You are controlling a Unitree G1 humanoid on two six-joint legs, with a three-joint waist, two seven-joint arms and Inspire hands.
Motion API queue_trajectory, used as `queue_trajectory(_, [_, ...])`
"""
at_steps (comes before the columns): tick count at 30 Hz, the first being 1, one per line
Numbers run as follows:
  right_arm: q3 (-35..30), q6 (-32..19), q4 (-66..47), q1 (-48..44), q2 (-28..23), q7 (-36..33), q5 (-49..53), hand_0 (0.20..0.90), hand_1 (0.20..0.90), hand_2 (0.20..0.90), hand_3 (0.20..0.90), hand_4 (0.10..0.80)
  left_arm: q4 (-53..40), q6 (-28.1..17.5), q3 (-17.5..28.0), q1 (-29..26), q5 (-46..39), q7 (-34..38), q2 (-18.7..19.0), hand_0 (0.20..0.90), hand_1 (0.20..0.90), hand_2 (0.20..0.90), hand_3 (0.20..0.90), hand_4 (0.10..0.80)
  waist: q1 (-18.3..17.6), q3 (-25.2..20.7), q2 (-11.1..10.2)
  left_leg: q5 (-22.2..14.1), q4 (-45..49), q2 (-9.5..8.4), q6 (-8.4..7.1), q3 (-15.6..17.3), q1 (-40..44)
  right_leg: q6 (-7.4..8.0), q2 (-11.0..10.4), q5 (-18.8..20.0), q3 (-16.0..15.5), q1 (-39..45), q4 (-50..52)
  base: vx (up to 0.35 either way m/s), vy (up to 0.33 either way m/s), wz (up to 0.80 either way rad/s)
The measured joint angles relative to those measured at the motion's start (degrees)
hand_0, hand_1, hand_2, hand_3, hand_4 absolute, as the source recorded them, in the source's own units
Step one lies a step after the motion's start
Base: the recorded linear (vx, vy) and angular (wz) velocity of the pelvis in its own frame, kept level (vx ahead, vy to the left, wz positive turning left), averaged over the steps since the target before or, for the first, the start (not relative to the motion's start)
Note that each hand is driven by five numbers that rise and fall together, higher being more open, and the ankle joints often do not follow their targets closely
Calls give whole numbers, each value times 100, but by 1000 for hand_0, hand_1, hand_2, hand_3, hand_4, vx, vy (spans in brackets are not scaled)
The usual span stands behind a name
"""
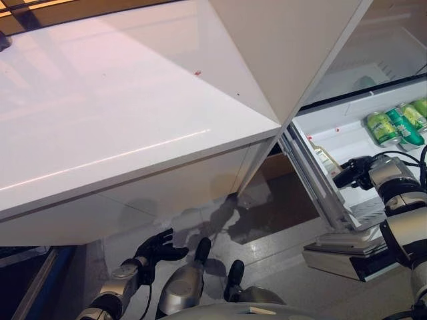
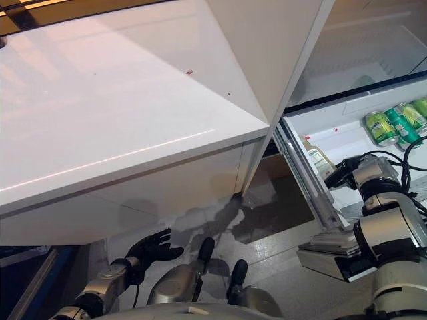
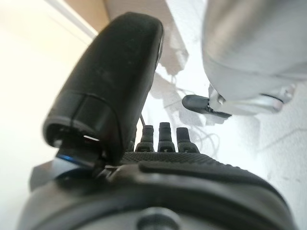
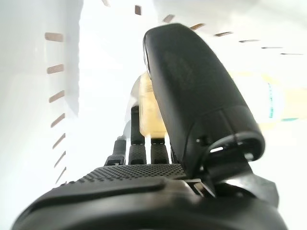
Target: Put drinks into fridge and close the fridge
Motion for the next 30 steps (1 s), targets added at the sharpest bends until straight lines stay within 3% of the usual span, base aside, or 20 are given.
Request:
queue_trajectory(5, [0,-1,-267,-344,-303,149,45,900,900,900,900,800,316,25,8,8,458,19,25,900,900,900,900,800,-30,2,-5,-5,0,-4,3,75,139,0,-15,0,71,112,0,26,41,-6])
queue_trajectory(9, [-1,-19,-846,-705,-827,126,308,900,900,900,900,800,388,-11,15,56,662,45,38,900,900,900,900,800,-78,-11,-25,-45,0,6,35,201,266,5,-16,13,212,187,0,-4,62,-16])
queue_trajectory(12, [-3,-56,-1322,-911,-1040,57,549,900,900,900,900,800,390,-14,14,139,694,49,130,900,900,900,900,800,-187,-81,-143,-80,0,21,56,375,350,7,-17,31,392,206,0,-46,72,-30])
queue_trajectory(17, [-15,-53,-2003,-904,-1249,-271,967,900,900,900,900,800,405,-16,3,216,870,65,203,900,900,900,900,800,-520,-321,-336,-147,0,25,118,671,410,50,-41,78,689,174,0,-59,70,-29])
queue_trajectory(21, [-142,-69,-2169,-842,-1454,-813,1551,900,900,900,900,800,529,-23,-2,171,881,84,131,900,900,900,900,800,-789,-570,-335,-211,-1,19,164,884,455,91,-66,107,891,150,0,-20,57,-30])
queue_trajectory(25, [-912,-284,-2311,-236,-1601,-1624,2153,900,900,900,900,800,548,-19,-44,196,887,83,63,900,900,900,900,800,-914,-827,-297,-263,-1,27,176,998,505,95,-65,109,1041,124,31,26,44,-20])
queue_trajectory(29, [-2151,-1284,-2987,1053,-1450,-3268,3073,900,900,900,900,800,554,-20,-62,322,991,83,-131,900,900,900,900,800,-1068,-935,-145,-326,-3,33,188,1127,618,97,-64,108,1177,188,31,52,24,-19])
queue_trajectory(30, [-2665,-1608,-3210,1401,-1215,-3661,3239,900,900,900,900,800,556,-20,-95,372,1039,85,-162,900,900,900,900,800,-1114,-959,-109,-335,-3,39,187,1168,650,96,-56,108,1221,205,31,65,-8,-30])
